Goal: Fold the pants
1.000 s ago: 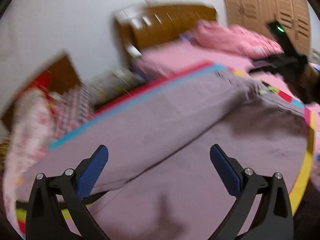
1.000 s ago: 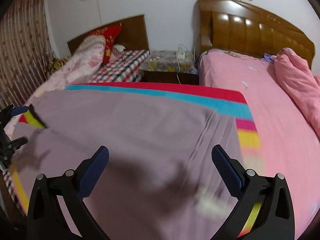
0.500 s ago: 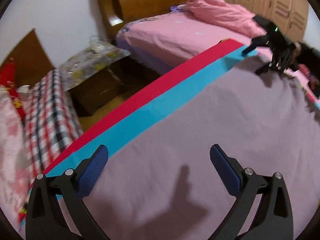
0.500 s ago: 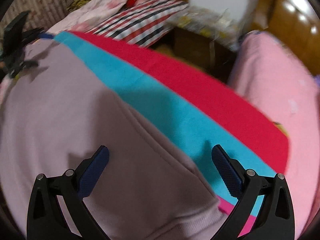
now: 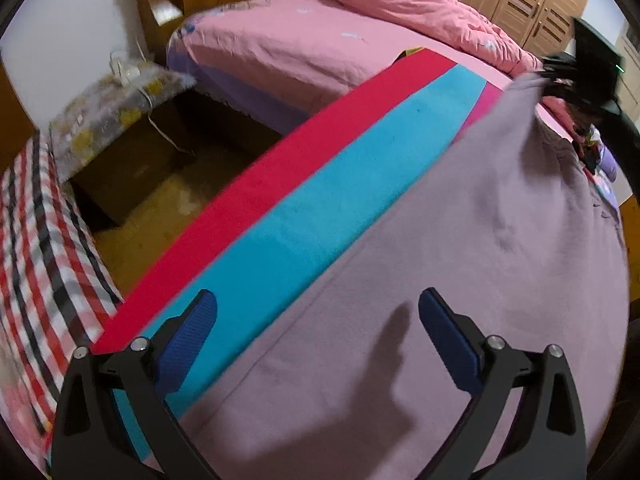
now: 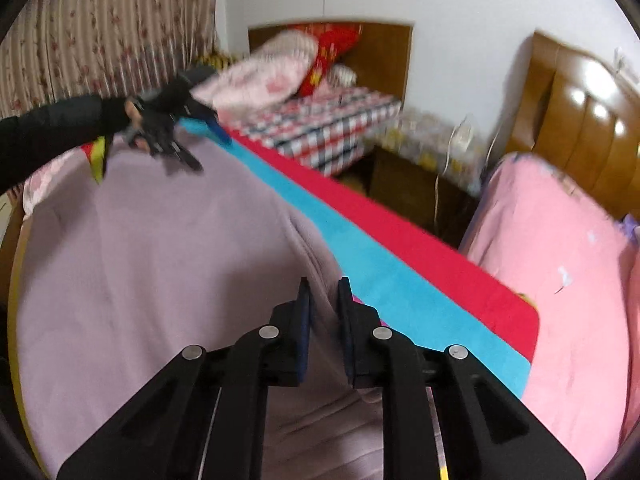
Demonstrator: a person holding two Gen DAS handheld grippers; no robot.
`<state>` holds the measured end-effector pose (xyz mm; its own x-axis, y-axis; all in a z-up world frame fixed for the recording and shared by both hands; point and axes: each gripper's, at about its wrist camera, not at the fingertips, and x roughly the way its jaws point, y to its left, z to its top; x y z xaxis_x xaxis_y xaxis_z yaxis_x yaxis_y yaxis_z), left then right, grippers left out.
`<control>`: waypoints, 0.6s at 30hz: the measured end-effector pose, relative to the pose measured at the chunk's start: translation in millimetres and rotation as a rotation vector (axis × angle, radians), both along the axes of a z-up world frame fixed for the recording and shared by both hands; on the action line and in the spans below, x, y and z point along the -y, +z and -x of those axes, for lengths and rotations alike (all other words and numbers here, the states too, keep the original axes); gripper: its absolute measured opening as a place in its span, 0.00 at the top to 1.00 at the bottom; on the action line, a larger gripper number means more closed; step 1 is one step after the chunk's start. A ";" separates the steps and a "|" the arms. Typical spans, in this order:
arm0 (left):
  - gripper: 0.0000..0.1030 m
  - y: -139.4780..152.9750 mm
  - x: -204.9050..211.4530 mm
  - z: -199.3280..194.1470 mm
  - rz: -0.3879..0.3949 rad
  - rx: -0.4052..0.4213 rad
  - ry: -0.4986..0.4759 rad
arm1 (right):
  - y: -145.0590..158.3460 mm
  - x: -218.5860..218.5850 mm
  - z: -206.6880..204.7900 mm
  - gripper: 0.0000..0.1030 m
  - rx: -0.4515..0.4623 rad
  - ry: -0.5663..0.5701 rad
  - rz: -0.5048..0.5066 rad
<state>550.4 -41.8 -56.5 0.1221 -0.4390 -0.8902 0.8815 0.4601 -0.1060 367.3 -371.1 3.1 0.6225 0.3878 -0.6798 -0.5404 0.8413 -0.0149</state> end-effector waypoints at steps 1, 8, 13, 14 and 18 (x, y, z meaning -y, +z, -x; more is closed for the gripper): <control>0.29 1.4 -1.1 4.4 0.006 0.014 0.010 | 4.4 -3.2 9.2 0.84 0.022 -0.014 -0.001; 0.89 64.1 -19.1 83.0 0.045 0.288 0.064 | 31.4 -18.5 66.1 0.84 0.115 -0.118 0.036; 0.89 121.2 -36.1 196.8 0.039 0.559 0.070 | 56.5 -29.9 129.9 0.84 0.191 -0.159 0.023; 0.89 126.3 -41.9 229.0 0.036 0.605 0.066 | 60.1 -32.3 144.5 0.84 0.204 -0.168 0.013; 0.89 115.9 -60.4 317.6 0.018 0.669 0.079 | 56.0 -43.3 202.7 0.84 0.218 -0.202 -0.005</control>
<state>232.8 18.6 59.3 0.6766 -0.4206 -0.6043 0.7241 0.5290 0.4425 164.6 -327.8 59.1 0.8187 0.2443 -0.5197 -0.3468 0.9317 -0.1084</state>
